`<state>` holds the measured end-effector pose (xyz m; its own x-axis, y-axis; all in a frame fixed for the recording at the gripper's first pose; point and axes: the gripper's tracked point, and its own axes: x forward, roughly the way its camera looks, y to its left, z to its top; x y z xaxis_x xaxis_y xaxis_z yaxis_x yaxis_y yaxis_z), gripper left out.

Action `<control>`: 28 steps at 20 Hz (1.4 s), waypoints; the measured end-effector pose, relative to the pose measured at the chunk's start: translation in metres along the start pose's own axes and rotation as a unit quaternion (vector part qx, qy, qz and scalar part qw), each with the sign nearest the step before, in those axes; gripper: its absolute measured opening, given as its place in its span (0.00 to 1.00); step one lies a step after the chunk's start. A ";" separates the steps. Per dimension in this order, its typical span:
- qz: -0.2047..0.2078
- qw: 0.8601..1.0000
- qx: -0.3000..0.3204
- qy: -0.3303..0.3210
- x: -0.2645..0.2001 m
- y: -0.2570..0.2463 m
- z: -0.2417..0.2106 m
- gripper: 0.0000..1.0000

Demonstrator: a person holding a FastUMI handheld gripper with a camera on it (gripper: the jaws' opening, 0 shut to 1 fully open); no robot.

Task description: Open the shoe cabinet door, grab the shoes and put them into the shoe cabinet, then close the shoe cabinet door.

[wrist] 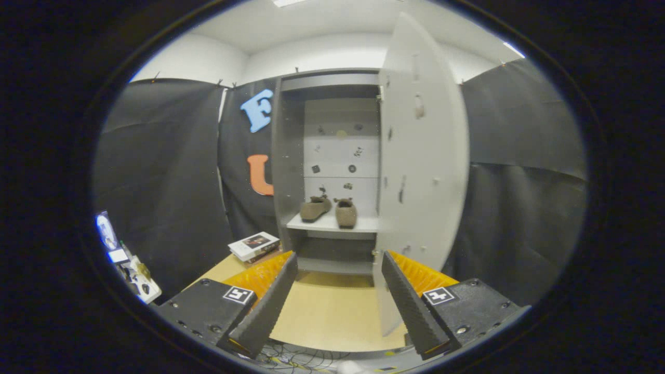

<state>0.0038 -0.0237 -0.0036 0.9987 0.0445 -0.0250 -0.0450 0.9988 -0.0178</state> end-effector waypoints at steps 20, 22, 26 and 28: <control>0.116 0.992 0.035 -0.028 0.074 -0.158 0.042 0.99; 0.129 0.991 0.035 -0.024 0.076 -0.154 0.043 0.99; 0.129 0.990 0.062 -0.011 0.071 -0.133 0.039 0.99; 0.121 0.989 0.079 -0.009 0.067 -0.118 0.036 0.99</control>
<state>0.0768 -0.1378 0.0326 0.9595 0.2815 0.0075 -0.2796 0.9494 0.1429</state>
